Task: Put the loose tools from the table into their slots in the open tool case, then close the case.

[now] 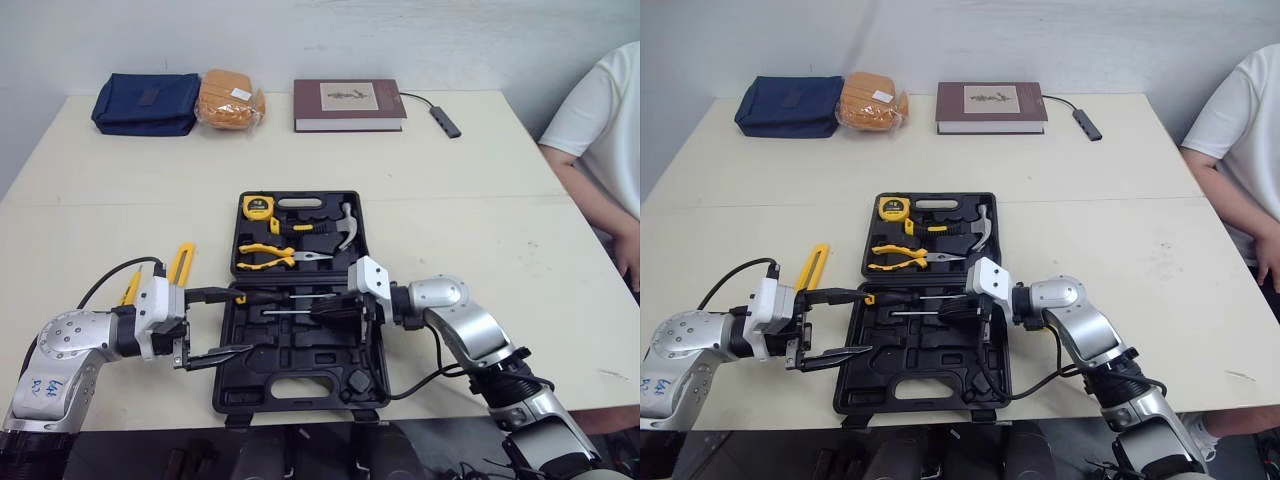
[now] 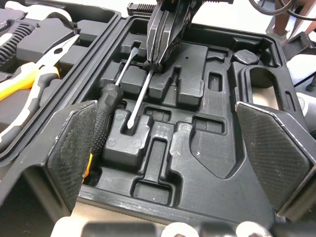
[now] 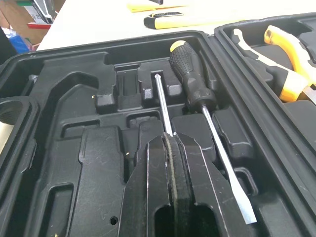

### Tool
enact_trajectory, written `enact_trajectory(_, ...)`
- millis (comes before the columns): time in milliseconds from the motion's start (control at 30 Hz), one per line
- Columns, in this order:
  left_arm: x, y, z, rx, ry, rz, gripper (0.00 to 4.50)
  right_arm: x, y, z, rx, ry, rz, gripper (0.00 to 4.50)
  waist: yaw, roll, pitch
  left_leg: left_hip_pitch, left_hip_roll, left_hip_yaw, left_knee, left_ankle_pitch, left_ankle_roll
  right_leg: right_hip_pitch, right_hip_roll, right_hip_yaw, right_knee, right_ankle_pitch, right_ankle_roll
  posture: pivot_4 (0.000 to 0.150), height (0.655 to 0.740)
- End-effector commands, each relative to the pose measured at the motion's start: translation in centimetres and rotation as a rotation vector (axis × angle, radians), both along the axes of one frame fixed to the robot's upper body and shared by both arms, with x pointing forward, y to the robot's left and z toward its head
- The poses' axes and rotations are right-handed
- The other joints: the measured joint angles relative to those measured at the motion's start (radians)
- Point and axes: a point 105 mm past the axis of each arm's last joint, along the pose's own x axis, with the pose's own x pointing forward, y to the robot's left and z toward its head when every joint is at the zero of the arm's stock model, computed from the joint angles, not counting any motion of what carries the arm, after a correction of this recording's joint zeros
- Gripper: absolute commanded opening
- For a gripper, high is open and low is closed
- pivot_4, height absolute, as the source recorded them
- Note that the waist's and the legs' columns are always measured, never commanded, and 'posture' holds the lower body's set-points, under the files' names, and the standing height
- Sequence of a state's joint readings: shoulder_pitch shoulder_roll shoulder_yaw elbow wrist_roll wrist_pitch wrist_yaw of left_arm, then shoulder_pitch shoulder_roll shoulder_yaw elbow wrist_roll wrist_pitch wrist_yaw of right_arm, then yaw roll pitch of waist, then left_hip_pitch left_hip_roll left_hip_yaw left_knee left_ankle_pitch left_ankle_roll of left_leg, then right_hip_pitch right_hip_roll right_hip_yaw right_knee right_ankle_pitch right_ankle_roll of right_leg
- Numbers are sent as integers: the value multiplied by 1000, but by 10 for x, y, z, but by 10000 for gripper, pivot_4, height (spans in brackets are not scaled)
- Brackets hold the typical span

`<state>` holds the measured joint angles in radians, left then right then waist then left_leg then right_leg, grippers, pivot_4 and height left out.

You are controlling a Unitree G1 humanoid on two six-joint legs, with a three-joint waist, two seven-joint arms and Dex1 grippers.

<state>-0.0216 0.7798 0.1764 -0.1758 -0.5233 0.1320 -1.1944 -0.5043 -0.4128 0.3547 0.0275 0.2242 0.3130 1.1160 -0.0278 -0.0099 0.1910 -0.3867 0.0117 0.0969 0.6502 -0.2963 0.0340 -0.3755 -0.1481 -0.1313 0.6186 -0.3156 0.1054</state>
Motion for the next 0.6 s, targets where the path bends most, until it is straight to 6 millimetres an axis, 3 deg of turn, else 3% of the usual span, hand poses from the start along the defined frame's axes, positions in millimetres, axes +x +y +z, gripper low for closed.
enact_trajectory(33,-2,0,1,-1,-12,-1,45000,-4,-12,-44,-172,121,-60,440,0,0,0,0,0,0,0,0,0,0,0,0,0,0,0,1500,7400)
enact_trajectory(267,-2,-1,1,1,-10,5,45000,-6,-11,-54,-241,215,-105,440,-1,-2,-2,3,1,0,0,-3,-7,0,0,1,0,-1,-2,1500,7400)
enact_trajectory(367,-3,-1,2,1,-11,7,45000,-7,-7,-45,-196,213,-92,440,-1,-1,-3,3,1,0,-1,-2,-8,0,0,1,0,-1,-3,1500,7400)
enact_trajectory(533,-3,1,5,-6,-21,19,45000,-9,3,-4,13,56,23,440,0,-1,-3,2,1,0,-2,-3,-8,0,0,0,-1,-1,-3,1500,7400)
enact_trajectory(600,-2,3,10,-27,-32,37,45000,-11,3,30,185,-8,57,440,-1,-1,-2,1,1,0,-2,-2,-8,-1,1,0,0,-1,-3,1500,7400)
